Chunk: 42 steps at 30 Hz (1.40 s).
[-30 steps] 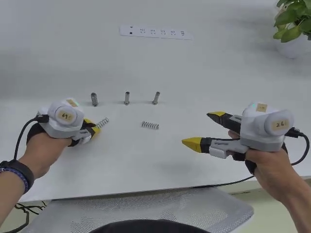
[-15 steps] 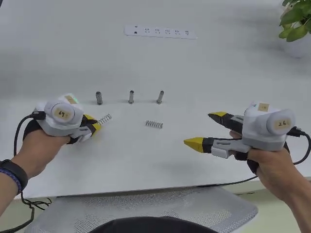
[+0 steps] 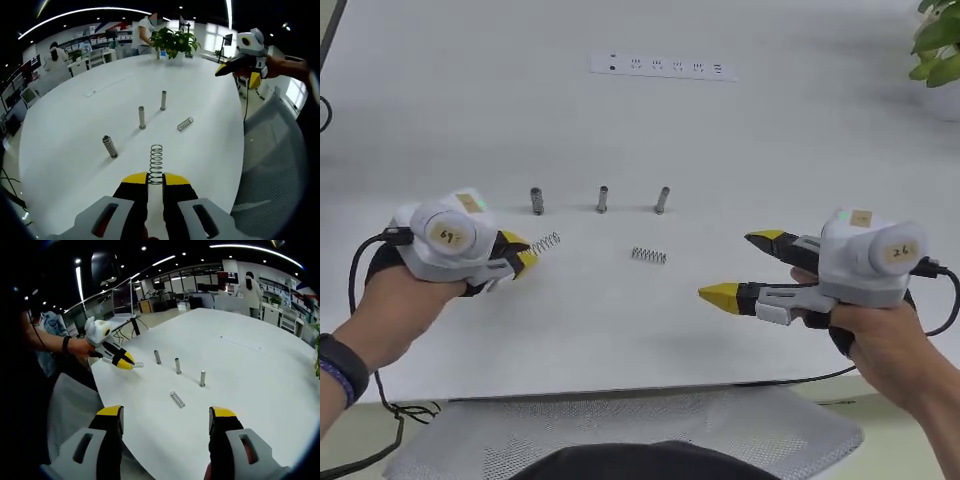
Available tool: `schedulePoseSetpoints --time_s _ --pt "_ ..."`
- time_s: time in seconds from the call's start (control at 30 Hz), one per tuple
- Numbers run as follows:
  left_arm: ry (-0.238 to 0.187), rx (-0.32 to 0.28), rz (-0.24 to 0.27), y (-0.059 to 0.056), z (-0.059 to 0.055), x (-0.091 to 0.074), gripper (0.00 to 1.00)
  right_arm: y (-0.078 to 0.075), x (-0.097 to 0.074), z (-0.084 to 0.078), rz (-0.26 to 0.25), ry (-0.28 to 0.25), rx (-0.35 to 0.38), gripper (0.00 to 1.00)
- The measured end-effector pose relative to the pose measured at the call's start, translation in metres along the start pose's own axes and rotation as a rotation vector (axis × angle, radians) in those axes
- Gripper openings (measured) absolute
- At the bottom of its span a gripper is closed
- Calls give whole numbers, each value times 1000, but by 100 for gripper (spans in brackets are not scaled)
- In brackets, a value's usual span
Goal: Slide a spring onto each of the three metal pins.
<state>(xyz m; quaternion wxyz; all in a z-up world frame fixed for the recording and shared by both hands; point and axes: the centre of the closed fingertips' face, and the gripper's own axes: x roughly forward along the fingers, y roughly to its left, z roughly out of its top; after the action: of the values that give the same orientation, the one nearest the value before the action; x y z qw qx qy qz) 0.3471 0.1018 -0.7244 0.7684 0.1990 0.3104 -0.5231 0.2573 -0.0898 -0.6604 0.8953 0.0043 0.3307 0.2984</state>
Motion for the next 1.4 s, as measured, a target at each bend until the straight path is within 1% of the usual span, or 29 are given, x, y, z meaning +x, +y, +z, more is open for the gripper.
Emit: schedulePoseSetpoints --time_s 0.27,0.53,0.7,0.8,1.0,1.13,1.4 --pt "-16 35 -24 -15 12 -4 3 7 6 0 29 1 -5 67" --pt "-40 84 -57 -31 32 -4 3 12 10 2 56 -3 -10 66" --pt "-56 108 -76 -40 43 -4 3 17 11 5 71 -9 -13 64" --pt "-66 120 -88 -44 48 -3 3 21 13 7 84 -12 -17 62" --pt "-82 157 -118 -59 59 -2 3 27 18 11 113 -17 -25 60" --pt "-89 180 -142 -71 65 -1 3 29 22 12 135 -22 -28 57" --pt "-100 221 -177 -88 74 -1 3 38 25 14 174 -32 -32 52"
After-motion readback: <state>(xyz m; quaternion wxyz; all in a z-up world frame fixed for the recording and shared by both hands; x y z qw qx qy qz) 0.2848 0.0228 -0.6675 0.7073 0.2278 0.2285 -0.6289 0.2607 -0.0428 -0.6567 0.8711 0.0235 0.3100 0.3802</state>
